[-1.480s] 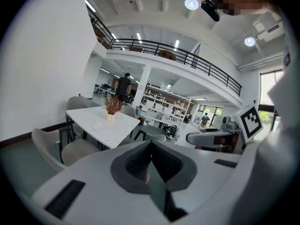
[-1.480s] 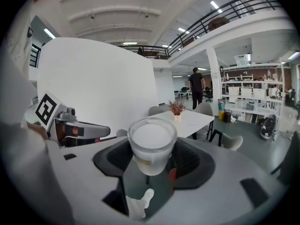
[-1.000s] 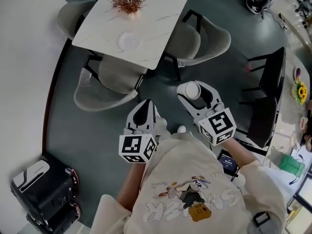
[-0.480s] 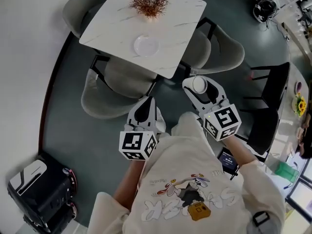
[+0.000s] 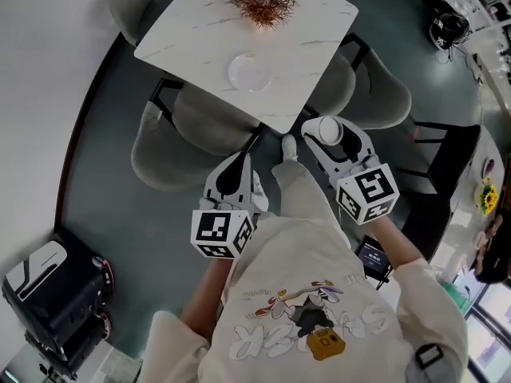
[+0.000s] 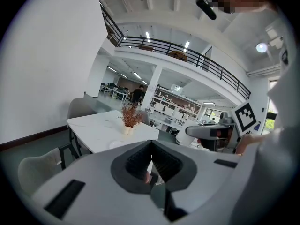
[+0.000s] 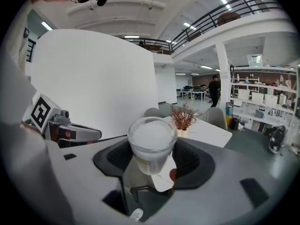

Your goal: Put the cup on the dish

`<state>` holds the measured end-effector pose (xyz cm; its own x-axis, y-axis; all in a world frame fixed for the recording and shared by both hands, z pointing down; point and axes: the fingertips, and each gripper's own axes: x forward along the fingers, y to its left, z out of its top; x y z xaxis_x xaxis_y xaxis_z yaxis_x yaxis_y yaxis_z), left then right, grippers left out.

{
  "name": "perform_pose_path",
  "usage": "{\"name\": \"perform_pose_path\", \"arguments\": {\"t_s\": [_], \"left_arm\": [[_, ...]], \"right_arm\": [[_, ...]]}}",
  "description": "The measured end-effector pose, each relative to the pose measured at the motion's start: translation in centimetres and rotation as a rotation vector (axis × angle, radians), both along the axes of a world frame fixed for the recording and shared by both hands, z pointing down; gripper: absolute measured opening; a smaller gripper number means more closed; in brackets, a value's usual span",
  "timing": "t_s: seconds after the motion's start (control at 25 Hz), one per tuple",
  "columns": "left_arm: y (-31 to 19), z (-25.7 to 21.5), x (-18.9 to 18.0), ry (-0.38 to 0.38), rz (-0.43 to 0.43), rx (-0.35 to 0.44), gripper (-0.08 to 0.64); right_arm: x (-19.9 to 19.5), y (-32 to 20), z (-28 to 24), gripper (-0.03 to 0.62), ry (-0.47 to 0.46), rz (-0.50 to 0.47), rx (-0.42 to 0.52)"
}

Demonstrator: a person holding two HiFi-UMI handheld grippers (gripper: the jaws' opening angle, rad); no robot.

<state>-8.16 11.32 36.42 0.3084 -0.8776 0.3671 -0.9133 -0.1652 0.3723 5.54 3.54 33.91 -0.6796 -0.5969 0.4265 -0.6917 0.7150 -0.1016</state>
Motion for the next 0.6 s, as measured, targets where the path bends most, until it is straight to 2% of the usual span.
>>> {"name": "perform_pose_path", "arguments": {"t_s": [0.24, 0.32, 0.48, 0.6], "left_arm": [[-4.4, -1.2, -0.2, -0.055, -0.129, 0.03, 0.003], [-6.0, -1.2, 0.3, -0.063, -0.155, 0.019, 0.003], [-10.0, -0.3, 1.9, -0.068, -0.181, -0.009, 0.003], [-12.9, 0.1, 3.2, -0.1, -0.176, -0.015, 0.003]], "right_arm": [[0.1, -5.7, 0.0, 0.262, 0.013, -0.105, 0.043], [0.4, -7.6, 0.0, 0.262, 0.011, -0.139, 0.055], [0.6, -11.3, 0.6, 0.262, 0.004, -0.209, 0.07], [0.5, -13.0, 0.8, 0.262, 0.002, -0.279, 0.08]]}}
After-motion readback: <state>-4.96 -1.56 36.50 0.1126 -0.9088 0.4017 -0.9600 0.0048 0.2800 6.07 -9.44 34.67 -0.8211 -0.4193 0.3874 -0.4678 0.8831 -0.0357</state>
